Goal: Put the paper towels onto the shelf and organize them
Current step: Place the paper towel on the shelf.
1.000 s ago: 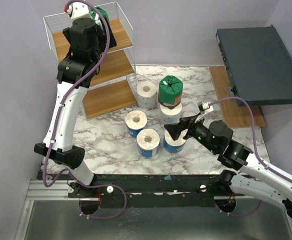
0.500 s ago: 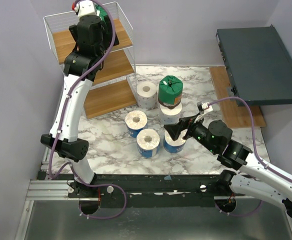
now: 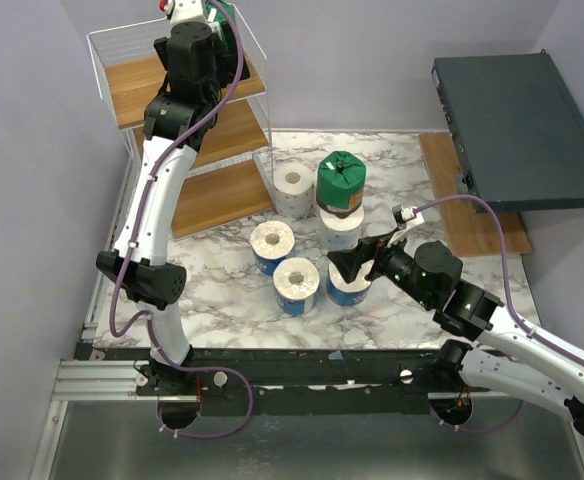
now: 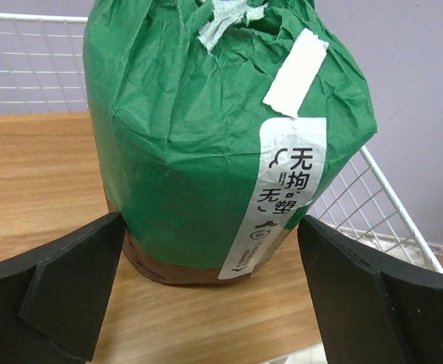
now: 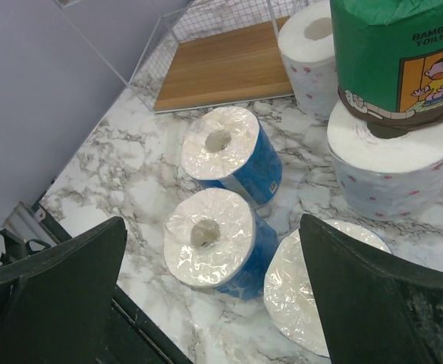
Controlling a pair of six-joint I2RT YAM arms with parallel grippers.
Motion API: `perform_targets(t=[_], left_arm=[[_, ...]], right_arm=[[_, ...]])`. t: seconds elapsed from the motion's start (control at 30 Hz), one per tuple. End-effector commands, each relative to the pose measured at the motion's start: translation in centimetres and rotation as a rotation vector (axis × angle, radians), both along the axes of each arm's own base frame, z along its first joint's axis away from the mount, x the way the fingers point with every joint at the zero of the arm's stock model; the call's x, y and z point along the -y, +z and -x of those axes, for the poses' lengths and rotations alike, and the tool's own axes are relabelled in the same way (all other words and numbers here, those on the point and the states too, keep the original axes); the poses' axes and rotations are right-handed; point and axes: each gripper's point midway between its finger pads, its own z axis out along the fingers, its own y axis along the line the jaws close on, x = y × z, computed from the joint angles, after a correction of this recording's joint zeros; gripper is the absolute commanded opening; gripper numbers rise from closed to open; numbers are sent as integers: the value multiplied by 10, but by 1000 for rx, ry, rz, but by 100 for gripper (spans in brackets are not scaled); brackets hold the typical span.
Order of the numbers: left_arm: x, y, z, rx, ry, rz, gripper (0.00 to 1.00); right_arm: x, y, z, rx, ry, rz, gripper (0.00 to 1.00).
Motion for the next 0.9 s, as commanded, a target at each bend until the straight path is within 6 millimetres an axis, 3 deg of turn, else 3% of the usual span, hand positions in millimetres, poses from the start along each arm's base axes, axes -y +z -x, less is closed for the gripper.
perform_targets(t=[0.0, 0.53, 0.87], left_arm=[[17, 6, -18, 45, -65, 12, 95], [29, 1, -38, 86, -101, 18, 95], [18, 18, -21, 113, -74, 11, 99]], right_arm=[[5, -10, -1, -15, -19, 26, 100], [3, -22, -2, -39, -20, 45, 100], [3, -20, -4, -31, -29, 48, 100]])
